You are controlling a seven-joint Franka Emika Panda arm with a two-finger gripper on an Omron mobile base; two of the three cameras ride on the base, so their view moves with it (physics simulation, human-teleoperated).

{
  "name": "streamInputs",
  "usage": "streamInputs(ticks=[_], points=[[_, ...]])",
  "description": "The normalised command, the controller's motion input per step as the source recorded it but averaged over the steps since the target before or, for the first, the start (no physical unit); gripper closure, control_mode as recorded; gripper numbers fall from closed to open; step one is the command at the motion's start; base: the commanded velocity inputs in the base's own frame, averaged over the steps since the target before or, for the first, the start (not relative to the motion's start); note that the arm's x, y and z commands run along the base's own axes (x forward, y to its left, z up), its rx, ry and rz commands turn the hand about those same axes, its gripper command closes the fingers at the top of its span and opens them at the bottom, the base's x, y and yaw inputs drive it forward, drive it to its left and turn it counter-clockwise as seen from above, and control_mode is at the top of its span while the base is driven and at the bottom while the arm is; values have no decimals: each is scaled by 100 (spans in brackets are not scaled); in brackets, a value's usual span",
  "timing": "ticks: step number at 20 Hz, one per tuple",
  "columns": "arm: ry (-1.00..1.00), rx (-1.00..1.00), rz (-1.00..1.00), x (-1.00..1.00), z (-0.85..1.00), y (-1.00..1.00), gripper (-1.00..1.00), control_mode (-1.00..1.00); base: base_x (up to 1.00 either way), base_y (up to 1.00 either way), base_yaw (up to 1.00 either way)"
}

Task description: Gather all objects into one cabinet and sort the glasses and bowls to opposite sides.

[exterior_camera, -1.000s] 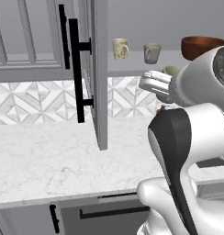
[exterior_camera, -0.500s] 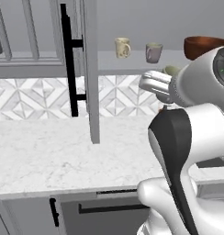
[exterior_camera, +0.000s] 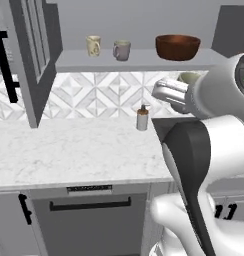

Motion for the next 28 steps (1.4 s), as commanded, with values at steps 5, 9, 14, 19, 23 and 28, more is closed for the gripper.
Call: streamInputs(ticks=[5, 9, 14, 19, 23, 28], points=[[0, 0, 0, 0, 0, 0, 100, 100, 85, -32, 0], [0, 0, 0, 0, 0, 0, 100, 100, 100, 16, 0], [0, 0, 0, 0, 0, 0, 100, 100, 88, 3, 0], [0, 0, 0, 0, 0, 0, 100, 100, 43, 1, 0], [0, 0, 0, 0, 0, 0, 100, 100, 0, 0, 0], [0, 0, 0, 0, 0, 0, 100, 100, 0, 0, 0]])
